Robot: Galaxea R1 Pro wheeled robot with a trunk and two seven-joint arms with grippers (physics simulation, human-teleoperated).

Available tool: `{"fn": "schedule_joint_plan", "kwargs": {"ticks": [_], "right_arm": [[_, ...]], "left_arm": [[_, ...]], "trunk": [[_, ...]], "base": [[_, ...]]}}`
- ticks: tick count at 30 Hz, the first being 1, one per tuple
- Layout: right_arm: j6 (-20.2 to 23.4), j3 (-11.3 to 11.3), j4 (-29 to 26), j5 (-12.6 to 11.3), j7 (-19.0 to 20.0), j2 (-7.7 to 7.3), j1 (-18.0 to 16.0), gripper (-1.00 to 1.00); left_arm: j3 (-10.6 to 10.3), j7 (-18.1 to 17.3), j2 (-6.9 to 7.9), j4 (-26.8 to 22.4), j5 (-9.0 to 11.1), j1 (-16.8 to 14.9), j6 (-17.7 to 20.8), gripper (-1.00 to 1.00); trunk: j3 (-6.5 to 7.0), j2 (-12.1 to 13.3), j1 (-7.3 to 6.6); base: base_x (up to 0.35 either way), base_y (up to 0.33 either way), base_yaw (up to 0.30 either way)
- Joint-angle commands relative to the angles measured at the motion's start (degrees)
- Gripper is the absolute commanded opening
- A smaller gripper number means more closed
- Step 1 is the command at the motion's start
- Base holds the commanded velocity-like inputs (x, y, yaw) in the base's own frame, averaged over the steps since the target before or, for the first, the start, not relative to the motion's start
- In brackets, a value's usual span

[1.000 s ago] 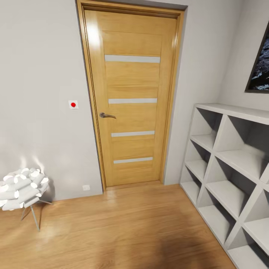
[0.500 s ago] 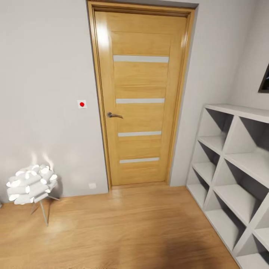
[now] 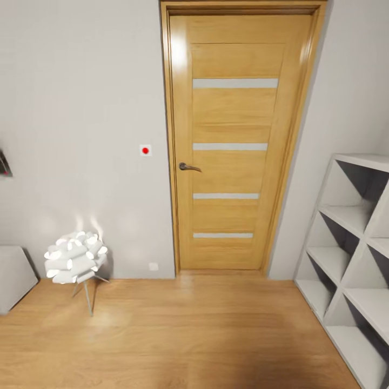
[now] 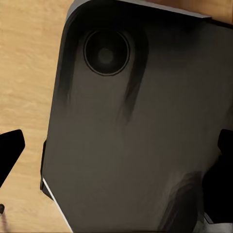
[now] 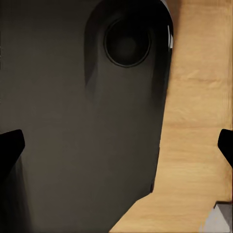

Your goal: Attach the digital camera to the camera tripod in the bedroom.

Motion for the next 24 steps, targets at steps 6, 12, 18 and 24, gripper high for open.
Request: {"fn": "schedule_joint_plan", "kwargs": {"ticks": [6,12,18,24], "right_arm": [[-0.01,0.02,-0.03,0.81,-0.01,0.01,0.00,1.00],[-0.08,0.02,-0.04,0.86,-0.01,-0.06,0.00,1.00],[-0.09,0.05,-0.06,0.88,0.03,-0.14,0.00,1.00],[-0.10,0.05,-0.05,0.88,0.04,-0.16,0.00,1.00]], "left_arm": [[0.01,0.00,0.00,-0.07,0.46,0.01,0.02,1.00],[0.01,-0.05,0.01,-0.07,0.47,0.01,0.00,1.00],[0.01,-0.05,0.05,-0.07,0.47,0.01,-0.02,1.00],[0.01,-0.05,0.01,-0.07,0.47,0.01,-0.08,1.00]], "trunk": [[-0.05,-0.02,0.03],[-0.05,-0.02,0.03],[-0.05,-0.02,0.03],[-0.05,-0.02,0.03]], "base": [[0.316,0.000,0.257],[0.323,0.000,0.075],[0.324,0.000,0.013],[0.324,0.000,0.002]]}}
